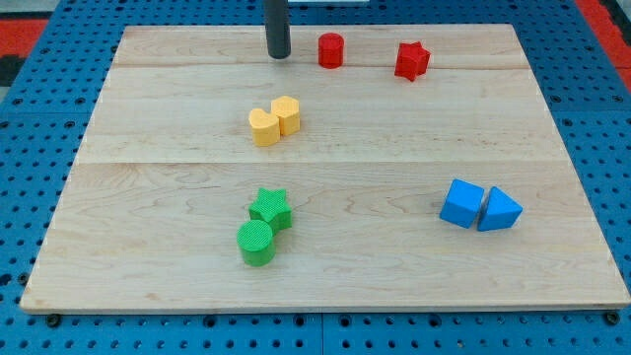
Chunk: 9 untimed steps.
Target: Slide the red blocks to the top right of the board
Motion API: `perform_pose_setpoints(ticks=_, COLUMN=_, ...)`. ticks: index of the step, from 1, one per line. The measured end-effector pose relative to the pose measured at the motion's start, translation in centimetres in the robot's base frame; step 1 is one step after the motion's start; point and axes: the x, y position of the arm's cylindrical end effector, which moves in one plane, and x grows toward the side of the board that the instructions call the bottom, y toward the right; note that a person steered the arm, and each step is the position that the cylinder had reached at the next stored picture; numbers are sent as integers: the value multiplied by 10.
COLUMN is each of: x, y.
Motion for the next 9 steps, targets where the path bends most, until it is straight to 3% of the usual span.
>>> perform_pose_setpoints(ticks=1, x=-5, y=72)
perform_pose_setpoints(ticks=2, x=-12, y=83)
perform_pose_setpoints(ticks=3, x=-31, y=7)
perform_pose_setpoints(ticks=5, x=-38, y=140)
perform_pose_setpoints(ticks=6, x=-34, y=164)
perform_pose_setpoints(ticks=7, x=-25, y=103)
perform_pose_setpoints(ticks=8, x=10, y=78)
perform_pose_setpoints(ticks=9, x=24, y=123)
